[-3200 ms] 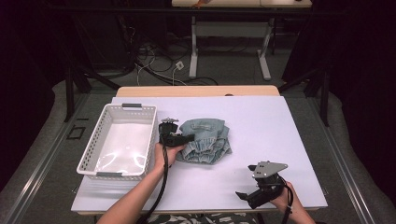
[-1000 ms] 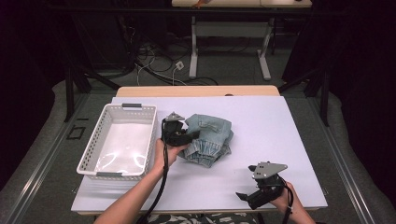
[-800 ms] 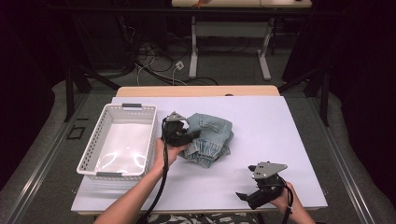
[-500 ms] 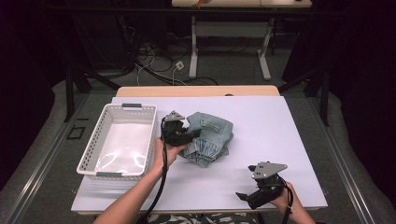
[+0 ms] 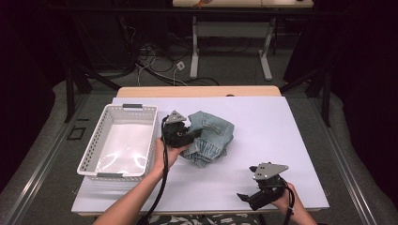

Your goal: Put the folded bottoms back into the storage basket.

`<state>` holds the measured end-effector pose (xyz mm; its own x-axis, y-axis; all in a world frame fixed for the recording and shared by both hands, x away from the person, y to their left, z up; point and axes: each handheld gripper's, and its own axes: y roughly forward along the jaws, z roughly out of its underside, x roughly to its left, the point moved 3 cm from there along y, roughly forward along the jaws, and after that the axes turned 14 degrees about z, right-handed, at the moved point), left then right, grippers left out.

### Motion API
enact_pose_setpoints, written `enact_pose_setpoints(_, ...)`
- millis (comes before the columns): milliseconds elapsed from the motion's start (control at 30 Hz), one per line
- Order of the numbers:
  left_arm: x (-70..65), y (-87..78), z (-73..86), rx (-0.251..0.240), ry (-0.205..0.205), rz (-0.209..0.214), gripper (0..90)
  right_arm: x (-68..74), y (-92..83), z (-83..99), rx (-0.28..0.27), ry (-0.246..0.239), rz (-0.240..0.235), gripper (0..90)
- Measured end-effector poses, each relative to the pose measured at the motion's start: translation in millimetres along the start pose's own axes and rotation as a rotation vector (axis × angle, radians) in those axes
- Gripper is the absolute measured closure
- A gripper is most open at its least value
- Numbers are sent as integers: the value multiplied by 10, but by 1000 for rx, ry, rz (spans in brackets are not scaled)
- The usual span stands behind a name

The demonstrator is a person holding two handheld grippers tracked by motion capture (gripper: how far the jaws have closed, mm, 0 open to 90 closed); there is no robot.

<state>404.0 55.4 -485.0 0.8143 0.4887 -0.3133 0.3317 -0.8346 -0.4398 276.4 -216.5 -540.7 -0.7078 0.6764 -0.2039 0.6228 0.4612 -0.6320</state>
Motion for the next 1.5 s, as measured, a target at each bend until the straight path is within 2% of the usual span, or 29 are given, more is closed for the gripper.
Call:
enact_pose_setpoints(167, -52, -15, -23, 6, 26, 7, 714, 3, -4, -1, -1, 0, 3, 3)
enact_pose_setpoints(333, -76, -65, -50, -9, 28, 12, 715, 0, -7, 0, -5, -2, 4, 3)
enact_pose_setpoints(600, -89, -112, -72, -19, 32, 6, 718, -3, -7, -1, -5, -4, 7, 3)
enact_pose_setpoints(800, -109, -116, -81, -6, 56, 4, 724, -3, -6, -1, -5, -2, 7, 3)
enact_pose_setpoints(1233, -180, -258, -165, -35, 95, -12, 726, 0, -6, 0, -7, -3, 8, 3)
enact_pose_setpoints(1500, -165, -352, -176, -50, 89, -26, 725, 3, -7, -2, -4, -6, 8, 3)
